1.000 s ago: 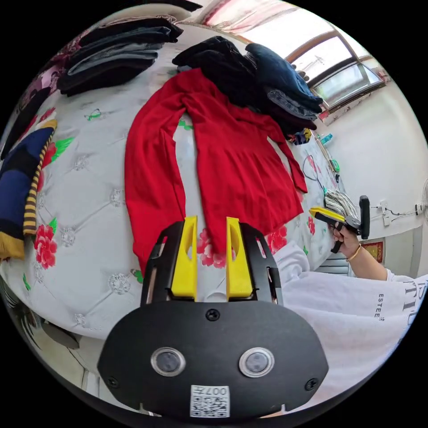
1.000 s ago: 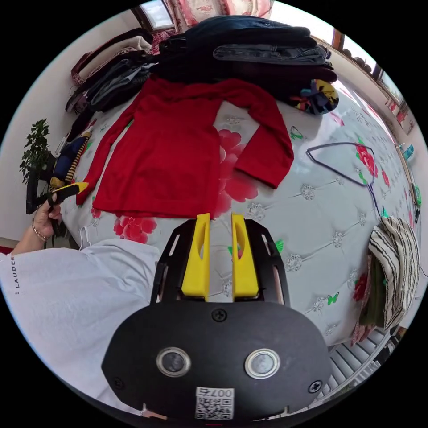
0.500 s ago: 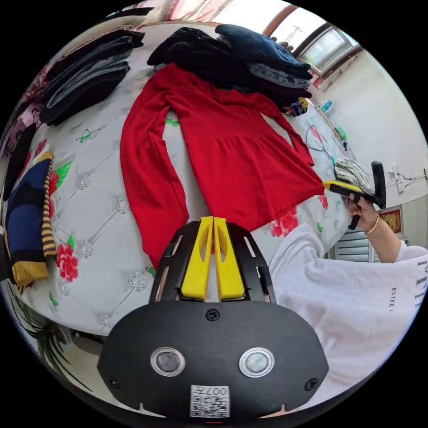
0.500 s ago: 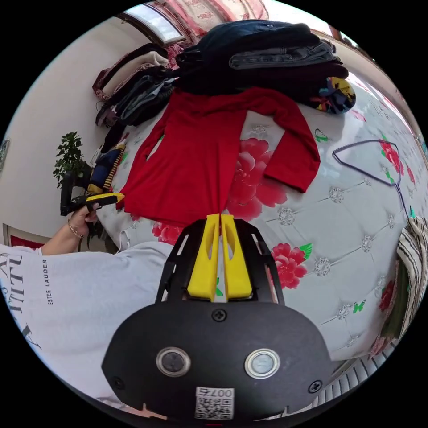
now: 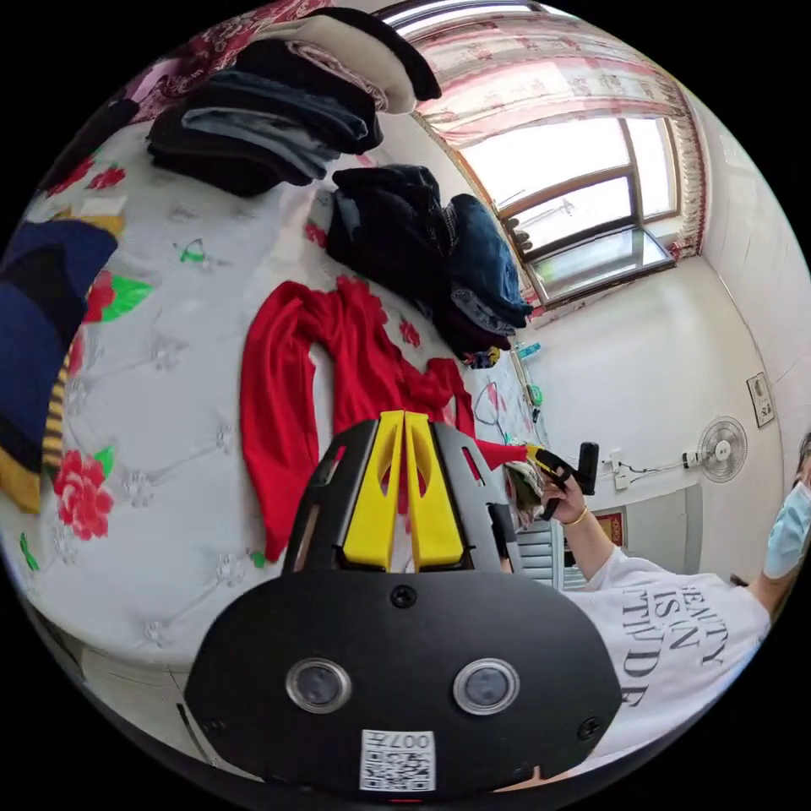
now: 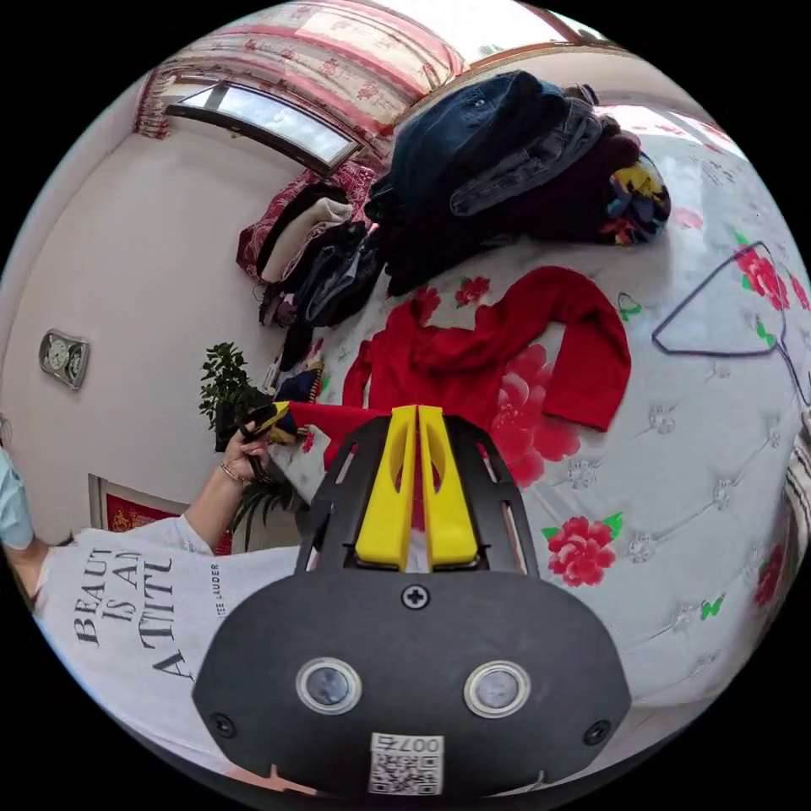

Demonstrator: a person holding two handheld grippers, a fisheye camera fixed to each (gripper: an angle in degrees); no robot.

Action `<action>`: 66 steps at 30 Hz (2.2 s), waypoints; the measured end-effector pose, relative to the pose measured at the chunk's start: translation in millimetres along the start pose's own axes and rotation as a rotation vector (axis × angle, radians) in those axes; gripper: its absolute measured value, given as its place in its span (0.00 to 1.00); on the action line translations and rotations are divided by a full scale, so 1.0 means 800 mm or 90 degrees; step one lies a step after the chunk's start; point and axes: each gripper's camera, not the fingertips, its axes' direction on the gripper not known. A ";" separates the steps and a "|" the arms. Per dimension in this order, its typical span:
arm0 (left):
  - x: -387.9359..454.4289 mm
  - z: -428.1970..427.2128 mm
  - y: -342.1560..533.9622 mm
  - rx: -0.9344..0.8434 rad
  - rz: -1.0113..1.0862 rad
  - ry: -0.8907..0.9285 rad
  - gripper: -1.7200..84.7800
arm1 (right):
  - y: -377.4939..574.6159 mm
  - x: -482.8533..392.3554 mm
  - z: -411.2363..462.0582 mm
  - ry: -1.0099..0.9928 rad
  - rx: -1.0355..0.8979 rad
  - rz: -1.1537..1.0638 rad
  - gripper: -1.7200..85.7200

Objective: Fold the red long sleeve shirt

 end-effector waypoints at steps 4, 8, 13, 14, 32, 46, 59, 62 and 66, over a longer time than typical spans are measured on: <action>0.122 -0.091 -0.150 0.123 0.189 0.030 0.01 | -0.108 -0.104 -0.107 -0.004 0.228 -0.122 0.02; 0.229 -0.170 -0.151 0.180 0.373 0.029 0.01 | -0.084 -0.207 -0.180 0.056 0.374 -0.259 0.02; 0.220 -0.168 -0.056 0.141 0.383 0.009 0.01 | 0.005 -0.211 -0.153 0.121 0.327 -0.301 0.02; 0.205 -0.153 -0.025 0.113 0.367 -0.015 0.01 | 0.030 -0.194 -0.135 0.122 0.291 -0.287 0.02; -0.001 0.035 0.332 -0.098 -0.135 -0.288 0.09 | 0.220 -0.053 0.057 0.205 -0.075 -0.011 0.03; 0.028 0.137 0.105 -0.117 0.029 -0.393 0.13 | -0.052 -0.062 0.080 0.332 0.038 0.104 0.07; 0.009 0.151 -0.005 -0.182 0.085 -0.658 0.02 | -0.192 -0.085 0.156 0.520 -0.103 0.097 0.03; -0.020 0.067 -0.021 -0.130 0.010 -0.746 0.03 | -0.171 -0.078 0.086 0.625 -0.057 0.120 0.02; -0.055 -0.006 -0.020 -0.075 -0.075 -0.697 0.06 | -0.125 -0.033 -0.005 0.659 -0.062 0.267 0.03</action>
